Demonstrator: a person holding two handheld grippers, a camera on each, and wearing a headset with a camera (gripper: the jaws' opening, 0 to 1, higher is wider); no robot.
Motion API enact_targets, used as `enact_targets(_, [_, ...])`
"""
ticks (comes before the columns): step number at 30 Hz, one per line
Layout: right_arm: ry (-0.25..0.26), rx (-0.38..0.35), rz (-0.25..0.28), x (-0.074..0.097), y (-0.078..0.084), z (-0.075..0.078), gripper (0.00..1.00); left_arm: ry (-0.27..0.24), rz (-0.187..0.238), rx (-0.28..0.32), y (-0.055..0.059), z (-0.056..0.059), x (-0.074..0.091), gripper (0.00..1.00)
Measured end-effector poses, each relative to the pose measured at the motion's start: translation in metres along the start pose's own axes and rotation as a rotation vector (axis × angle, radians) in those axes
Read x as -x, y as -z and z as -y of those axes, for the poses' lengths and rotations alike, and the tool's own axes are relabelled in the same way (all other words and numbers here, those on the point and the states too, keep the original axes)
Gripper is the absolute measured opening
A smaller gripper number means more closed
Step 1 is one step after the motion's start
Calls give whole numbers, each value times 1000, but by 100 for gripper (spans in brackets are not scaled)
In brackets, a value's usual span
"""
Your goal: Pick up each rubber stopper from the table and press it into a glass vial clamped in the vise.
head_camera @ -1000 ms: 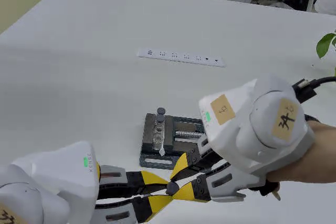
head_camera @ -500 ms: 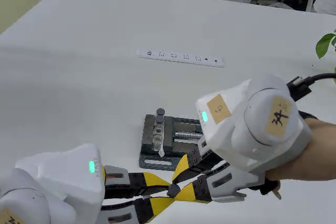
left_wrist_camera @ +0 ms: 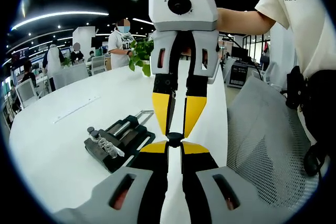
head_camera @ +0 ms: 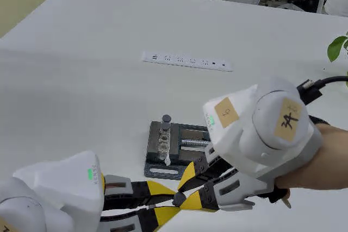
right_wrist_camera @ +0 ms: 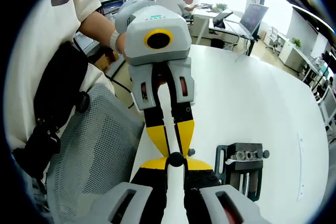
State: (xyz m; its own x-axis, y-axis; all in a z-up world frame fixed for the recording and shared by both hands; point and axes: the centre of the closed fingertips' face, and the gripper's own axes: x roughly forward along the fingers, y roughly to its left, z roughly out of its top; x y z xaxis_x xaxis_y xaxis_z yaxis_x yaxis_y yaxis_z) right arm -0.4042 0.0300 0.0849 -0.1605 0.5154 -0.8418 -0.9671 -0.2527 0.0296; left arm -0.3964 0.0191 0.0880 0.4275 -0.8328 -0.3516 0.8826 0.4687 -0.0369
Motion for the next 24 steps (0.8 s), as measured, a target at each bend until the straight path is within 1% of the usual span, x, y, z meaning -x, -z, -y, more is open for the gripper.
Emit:
enact_targets(5, [-5,1,-12,-2,2,-1,6,-2,-5,13,3,0,-1,5])
enact_targets(10, [-13,-15,-6,-4,2,-1,6,-11,-7,43,7,0,-1,7])
enact_targets(12, [-12,-17,-2,-5,1,-1,6,-24,-7,58,9,-2,-1,15])
enact_targets(13, [-6,-18,-3,-5,2,1,6,-42,-10,76,12,-5,-1,19])
enact_targets(15, [-5,-19,-6,-6,3,2,6,-73,-12,101,15,-10,0,30])
enact_targets(17, [-5,-27,-7,-6,4,3,6,-88,-7,117,16,-13,1,37])
enact_targets(18, [-5,-27,-9,-7,5,4,6,-106,-4,142,19,-18,2,39])
enact_targets(20, [-6,-29,-12,-8,7,5,6,-130,-4,165,22,-23,5,47])
enact_targets(22, [-13,-32,-8,-8,6,3,6,-153,-7,173,23,-26,7,53])
enact_targets(23, [-13,-35,-7,-8,6,3,6,-173,-5,167,23,-30,8,59])
enact_targets(24, [-14,-34,-8,-8,6,3,6,-181,-10,173,24,-30,9,64])
